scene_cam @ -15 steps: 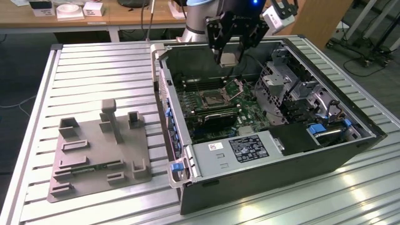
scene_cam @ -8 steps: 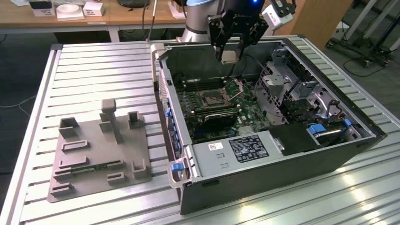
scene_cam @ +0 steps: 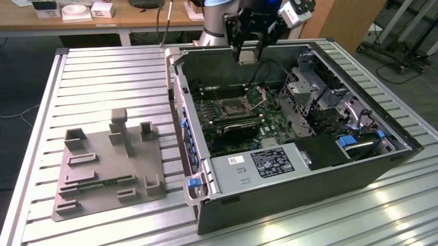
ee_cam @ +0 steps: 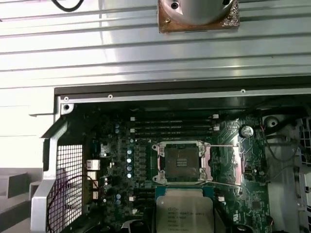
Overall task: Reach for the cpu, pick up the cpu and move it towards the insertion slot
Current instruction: 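Pick up the cpu and move it towards the insertion slot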
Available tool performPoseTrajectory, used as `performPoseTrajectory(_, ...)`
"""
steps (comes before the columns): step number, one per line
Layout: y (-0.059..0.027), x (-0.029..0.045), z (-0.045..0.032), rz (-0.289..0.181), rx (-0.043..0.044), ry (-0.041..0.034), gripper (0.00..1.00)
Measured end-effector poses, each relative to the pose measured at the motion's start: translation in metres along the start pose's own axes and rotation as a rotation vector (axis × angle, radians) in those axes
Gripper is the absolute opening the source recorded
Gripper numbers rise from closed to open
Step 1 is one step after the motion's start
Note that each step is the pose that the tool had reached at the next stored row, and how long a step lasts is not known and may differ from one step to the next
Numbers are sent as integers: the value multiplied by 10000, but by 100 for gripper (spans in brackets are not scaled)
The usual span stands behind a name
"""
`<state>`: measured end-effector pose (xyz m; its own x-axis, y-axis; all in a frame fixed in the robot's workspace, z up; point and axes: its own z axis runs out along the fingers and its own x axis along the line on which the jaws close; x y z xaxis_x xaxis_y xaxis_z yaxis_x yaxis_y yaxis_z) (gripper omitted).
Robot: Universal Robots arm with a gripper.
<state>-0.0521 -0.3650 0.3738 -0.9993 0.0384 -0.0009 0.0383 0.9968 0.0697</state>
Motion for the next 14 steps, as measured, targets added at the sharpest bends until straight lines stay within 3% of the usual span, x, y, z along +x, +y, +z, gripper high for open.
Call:
performPoseTrajectory(3,75,1,30,-1,0,-6,54)
performPoseTrajectory(8,290,3,82,-2,-1,-13,54)
performPoseTrajectory(14,399,4,139,-66,0,-14,54)
